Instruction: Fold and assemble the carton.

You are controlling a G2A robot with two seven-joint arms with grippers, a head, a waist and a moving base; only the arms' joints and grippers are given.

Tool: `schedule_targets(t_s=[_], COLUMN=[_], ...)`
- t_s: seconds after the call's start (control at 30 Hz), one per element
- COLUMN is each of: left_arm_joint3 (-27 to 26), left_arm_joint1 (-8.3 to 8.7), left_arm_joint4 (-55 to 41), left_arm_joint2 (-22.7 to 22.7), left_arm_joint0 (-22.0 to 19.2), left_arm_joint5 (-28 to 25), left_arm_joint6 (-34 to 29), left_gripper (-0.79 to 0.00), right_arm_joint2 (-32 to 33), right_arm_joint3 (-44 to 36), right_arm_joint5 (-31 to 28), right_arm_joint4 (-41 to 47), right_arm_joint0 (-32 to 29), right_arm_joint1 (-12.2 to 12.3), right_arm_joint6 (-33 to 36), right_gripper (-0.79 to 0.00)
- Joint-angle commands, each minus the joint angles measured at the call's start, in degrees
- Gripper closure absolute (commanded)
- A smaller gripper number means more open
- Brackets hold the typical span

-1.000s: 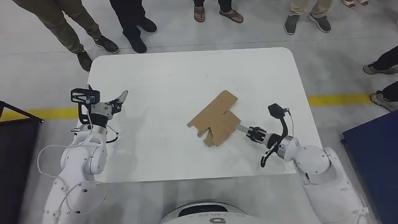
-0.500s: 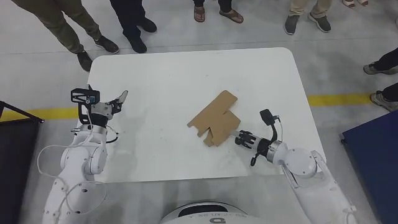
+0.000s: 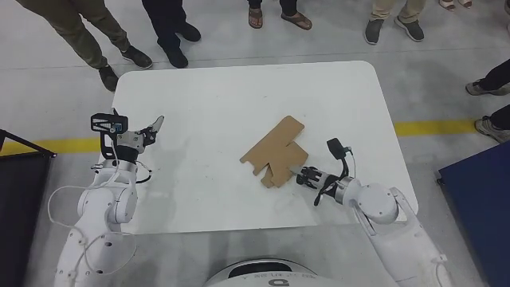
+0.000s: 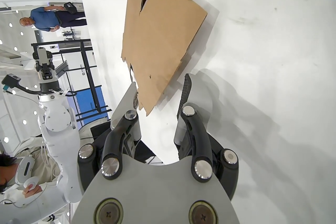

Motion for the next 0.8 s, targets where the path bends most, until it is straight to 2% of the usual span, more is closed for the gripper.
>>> schedule_targets(t_s=[0.0,0.17,0.3,0.37,0.47,0.6,0.77], left_arm_joint3=[0.0,0.0,0.0,0.0,0.0,0.0,0.0], left_arm_joint1=[0.0,0.0,0.0,0.0,0.0,0.0,0.0], left_arm_joint4=[0.0,0.0,0.0,0.0,0.0,0.0,0.0], left_arm_joint2=[0.0,0.0,0.0,0.0,0.0,0.0,0.0], left_arm_joint0=[0.0,0.0,0.0,0.0,0.0,0.0,0.0], left_arm_joint5=[0.0,0.0,0.0,0.0,0.0,0.0,0.0], left_arm_joint6=[0.0,0.0,0.0,0.0,0.0,0.0,0.0], left_gripper=[-0.785,-0.785,-0.785,-0.785,-0.785,-0.785,-0.785], right_arm_joint2=[-0.4,-1.7,-2.6,-3.2,-3.6,-3.3,0.3], right_arm_joint3=[0.6,2.3,3.7,4.4,5.5,7.0,5.4], right_arm_joint5=[0.4,1.0,1.1,0.8,-0.3,-4.5,-14.8], right_arm_joint4=[0.4,1.7,2.7,3.7,5.4,8.6,11.7], right_arm_joint0=[0.7,2.5,3.8,4.5,5.2,5.9,3.8], right_arm_joint1=[0.0,-0.2,-0.3,-0.4,-0.5,-0.6,0.1], right_arm_joint6=[-0.2,-0.2,-0.4,-0.4,-1.0,-1.0,0.9], right_gripper=[-0.354,-0.354,-0.317,-0.249,0.0,0.0,0.0])
